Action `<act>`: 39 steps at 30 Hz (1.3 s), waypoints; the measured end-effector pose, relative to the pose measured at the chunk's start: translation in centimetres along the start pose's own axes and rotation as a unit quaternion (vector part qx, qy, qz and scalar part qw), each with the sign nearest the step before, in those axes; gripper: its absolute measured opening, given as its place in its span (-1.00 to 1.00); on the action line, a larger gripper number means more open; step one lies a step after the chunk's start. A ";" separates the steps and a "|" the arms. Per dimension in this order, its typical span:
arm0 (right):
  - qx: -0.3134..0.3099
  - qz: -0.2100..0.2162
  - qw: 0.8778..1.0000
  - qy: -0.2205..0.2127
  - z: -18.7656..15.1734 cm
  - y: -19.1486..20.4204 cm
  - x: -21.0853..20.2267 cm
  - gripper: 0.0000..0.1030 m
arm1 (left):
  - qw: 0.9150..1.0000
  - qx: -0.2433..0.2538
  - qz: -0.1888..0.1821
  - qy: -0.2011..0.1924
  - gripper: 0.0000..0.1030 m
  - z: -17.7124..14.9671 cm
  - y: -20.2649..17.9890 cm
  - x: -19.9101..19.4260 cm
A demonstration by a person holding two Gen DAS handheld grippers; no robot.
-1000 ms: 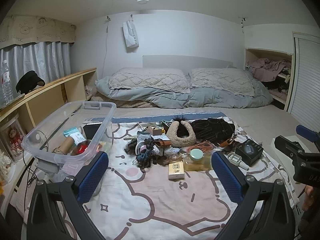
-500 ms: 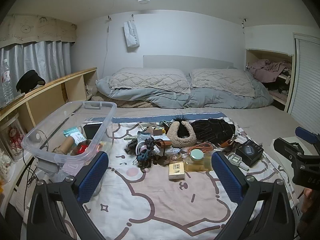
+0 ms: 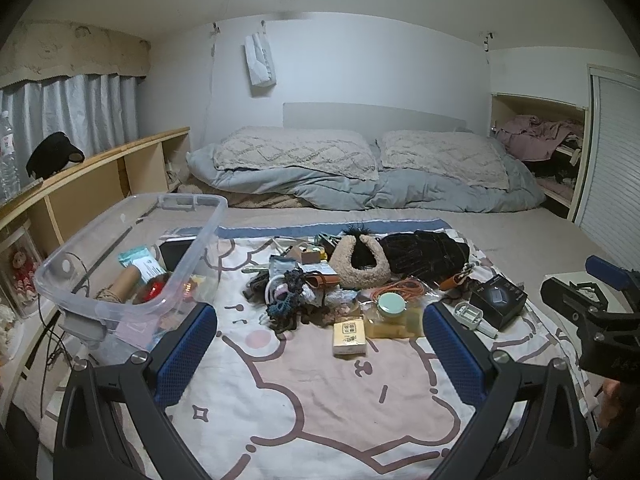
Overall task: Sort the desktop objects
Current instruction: 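Move both tools toward the yellow tissue pack and mint-green tape measure, then close the left gripper on the yellow tissue pack while the right tool approaches the tape measure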
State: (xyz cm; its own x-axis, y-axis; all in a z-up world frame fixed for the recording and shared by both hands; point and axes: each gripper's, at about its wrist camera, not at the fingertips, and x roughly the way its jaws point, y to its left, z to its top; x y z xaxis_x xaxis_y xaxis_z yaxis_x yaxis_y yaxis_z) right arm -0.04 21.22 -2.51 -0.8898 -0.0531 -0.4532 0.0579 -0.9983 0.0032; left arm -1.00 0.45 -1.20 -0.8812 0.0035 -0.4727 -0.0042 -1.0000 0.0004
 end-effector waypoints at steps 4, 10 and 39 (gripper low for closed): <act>-0.001 -0.001 1.000 0.006 -0.2 0.1 0.6 1.00 | 1.000 -0.002 -0.004 0.006 1.00 -0.2 -0.3 0.7; 0.008 0.001 1.000 0.023 -0.6 -0.1 2.3 1.00 | 1.000 -0.010 -0.010 0.021 1.00 -0.8 0.0 2.3; 0.029 0.001 0.991 0.130 -5.1 -1.0 15.3 1.00 | 0.991 0.002 -0.054 0.120 1.00 -4.2 -1.1 14.8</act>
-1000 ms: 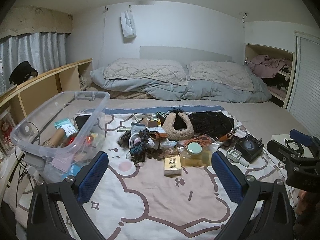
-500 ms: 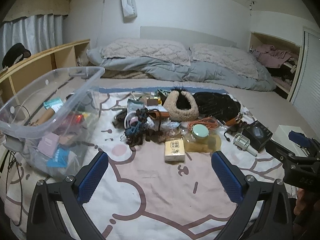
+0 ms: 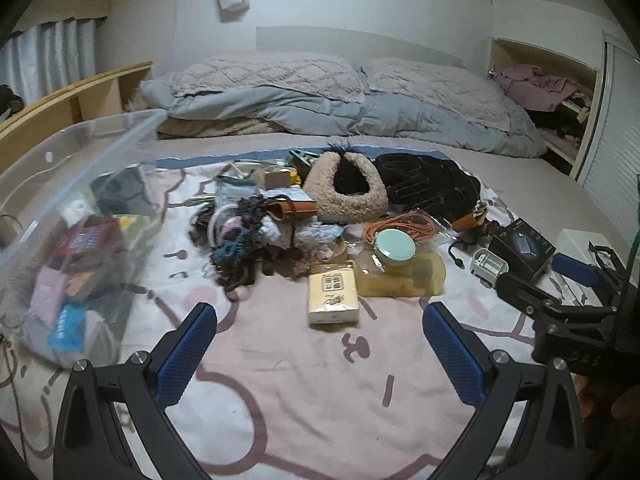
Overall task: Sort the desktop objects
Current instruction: 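Close the left gripper on the yellow tissue pack while the right tool approaches the tape measure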
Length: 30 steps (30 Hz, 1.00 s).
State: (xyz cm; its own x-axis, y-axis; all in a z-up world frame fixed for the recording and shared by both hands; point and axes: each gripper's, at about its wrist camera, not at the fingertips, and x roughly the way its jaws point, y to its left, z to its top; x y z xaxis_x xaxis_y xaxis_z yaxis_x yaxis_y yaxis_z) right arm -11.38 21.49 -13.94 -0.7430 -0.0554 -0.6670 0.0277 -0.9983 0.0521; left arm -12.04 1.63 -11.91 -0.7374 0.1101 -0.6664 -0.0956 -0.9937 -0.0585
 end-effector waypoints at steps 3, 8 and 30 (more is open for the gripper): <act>0.006 0.010 1.000 0.001 0.0 -0.3 1.4 1.00 | 1.000 0.007 -0.004 0.011 1.00 0.2 -0.2 1.4; 0.017 0.011 1.000 0.014 0.4 -1.2 4.0 1.00 | 1.000 0.022 0.003 0.016 1.00 0.4 -0.6 3.6; 0.037 0.014 0.999 0.029 3.9 -1.0 13.5 1.00 | 0.994 -0.032 -0.018 0.107 0.98 -0.7 1.0 12.8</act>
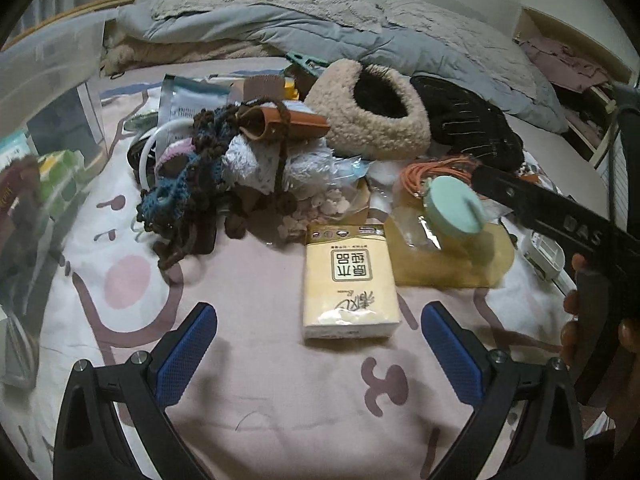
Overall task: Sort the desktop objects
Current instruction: 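Close the left gripper on the yellow tissue pack while the right tool approaches the tape measure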
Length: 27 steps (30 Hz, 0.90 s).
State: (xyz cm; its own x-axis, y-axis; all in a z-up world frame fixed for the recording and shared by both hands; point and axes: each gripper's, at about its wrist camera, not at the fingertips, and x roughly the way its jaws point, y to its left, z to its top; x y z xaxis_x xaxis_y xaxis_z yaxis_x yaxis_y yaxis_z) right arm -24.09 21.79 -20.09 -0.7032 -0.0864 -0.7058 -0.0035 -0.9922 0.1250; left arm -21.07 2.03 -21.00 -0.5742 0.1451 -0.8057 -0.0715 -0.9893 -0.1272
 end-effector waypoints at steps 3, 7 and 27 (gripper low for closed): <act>-0.011 -0.027 1.000 0.009 0.5 0.4 1.4 1.00 | 1.000 -0.005 0.000 0.005 0.98 -0.2 0.1 0.6; -0.008 -0.037 0.999 0.000 0.8 0.3 2.3 1.00 | 1.000 -0.006 -0.007 0.016 0.98 -0.6 0.0 1.5; -0.013 -0.024 0.999 0.038 -1.4 -0.4 1.9 1.00 | 1.000 0.022 -0.001 -0.009 0.03 -1.3 -0.8 1.6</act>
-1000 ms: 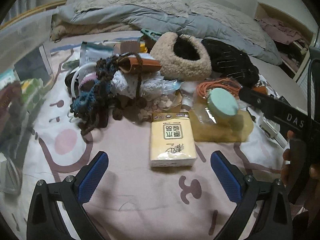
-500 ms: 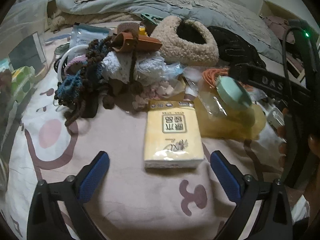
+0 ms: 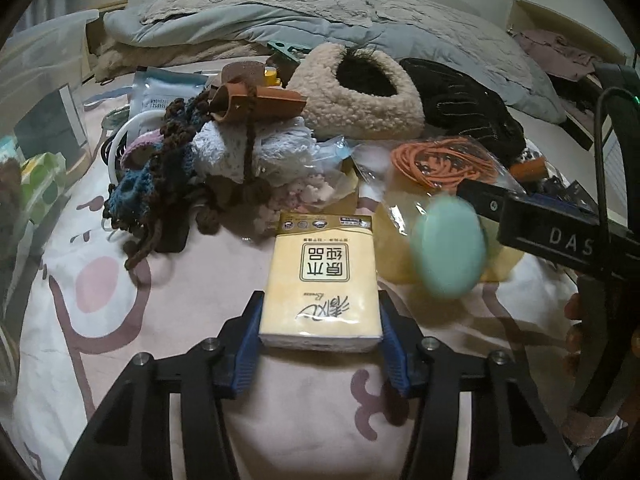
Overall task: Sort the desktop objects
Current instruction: 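Close the left gripper on the yellow tissue pack while the right tool approaches the tape measure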
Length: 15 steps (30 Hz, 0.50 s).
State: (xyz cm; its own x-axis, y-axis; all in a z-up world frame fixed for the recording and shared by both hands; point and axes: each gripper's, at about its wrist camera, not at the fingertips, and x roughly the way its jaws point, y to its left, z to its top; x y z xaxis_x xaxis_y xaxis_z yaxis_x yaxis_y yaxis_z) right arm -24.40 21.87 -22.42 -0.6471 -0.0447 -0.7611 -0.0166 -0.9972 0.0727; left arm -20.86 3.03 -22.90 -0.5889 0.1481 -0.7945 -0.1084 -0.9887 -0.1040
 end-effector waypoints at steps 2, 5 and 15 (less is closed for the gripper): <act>-0.001 0.001 1.000 -0.003 -0.3 -0.1 -0.2 1.00 | 1.000 -0.003 -0.003 0.001 0.02 -0.2 0.3 -0.3; 0.002 0.011 1.000 -0.005 -0.8 -0.6 -0.7 1.00 | 1.000 -0.003 0.002 0.008 0.02 -0.5 0.4 -0.8; 0.008 0.027 0.999 -0.014 -2.0 -0.8 -2.2 1.00 | 0.999 0.021 -0.010 0.047 0.02 -3.1 0.8 -4.1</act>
State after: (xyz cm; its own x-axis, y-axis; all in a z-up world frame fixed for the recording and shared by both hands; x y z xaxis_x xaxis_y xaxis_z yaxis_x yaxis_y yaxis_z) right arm -21.47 22.67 -22.07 -0.6685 -0.0970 -0.7373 0.0071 -0.9922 0.1242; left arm -16.04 1.58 -21.56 -0.5090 0.1638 -0.8451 -0.1537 -0.9832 -0.0980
